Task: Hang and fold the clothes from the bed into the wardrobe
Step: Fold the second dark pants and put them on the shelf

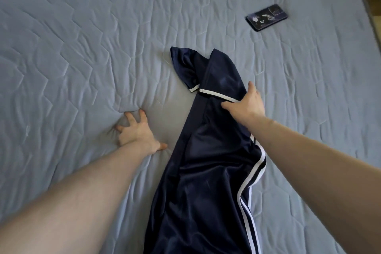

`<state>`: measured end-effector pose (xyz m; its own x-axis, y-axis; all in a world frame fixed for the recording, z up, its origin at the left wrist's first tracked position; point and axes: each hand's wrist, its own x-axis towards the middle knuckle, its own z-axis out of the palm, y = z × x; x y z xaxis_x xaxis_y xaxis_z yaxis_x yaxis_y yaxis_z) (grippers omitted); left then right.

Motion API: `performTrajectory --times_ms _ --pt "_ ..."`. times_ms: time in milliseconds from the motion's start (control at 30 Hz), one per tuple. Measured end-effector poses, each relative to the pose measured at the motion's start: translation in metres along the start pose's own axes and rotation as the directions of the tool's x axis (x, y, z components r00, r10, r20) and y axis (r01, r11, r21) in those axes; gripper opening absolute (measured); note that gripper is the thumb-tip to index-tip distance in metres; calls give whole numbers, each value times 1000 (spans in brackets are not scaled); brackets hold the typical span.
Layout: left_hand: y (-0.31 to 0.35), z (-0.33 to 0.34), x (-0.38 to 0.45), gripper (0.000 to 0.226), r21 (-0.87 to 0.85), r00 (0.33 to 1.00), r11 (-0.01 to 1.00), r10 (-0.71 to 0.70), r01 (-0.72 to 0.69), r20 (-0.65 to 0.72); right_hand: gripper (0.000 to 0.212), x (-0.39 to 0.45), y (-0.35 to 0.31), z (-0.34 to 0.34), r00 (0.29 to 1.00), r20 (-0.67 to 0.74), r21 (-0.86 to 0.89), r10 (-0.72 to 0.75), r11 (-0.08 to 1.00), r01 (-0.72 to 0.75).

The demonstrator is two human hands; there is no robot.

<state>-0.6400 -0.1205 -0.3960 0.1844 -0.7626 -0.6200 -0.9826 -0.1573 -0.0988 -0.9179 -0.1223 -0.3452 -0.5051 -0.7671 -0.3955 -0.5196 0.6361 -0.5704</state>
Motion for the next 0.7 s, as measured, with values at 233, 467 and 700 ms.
performTrajectory --times_ms 233,467,700 --pt "3 -3 8 161 -6 1000 1000 0 0 6 21 17 -22 26 974 -189 27 -125 991 132" --pt "5 -6 5 157 -45 1000 999 -3 4 27 21 23 -72 19 951 47 265 -305 922 282" --pt "4 -10 4 157 -51 1000 999 0 1 28 33 11 -118 46 836 29 398 -548 773 493"
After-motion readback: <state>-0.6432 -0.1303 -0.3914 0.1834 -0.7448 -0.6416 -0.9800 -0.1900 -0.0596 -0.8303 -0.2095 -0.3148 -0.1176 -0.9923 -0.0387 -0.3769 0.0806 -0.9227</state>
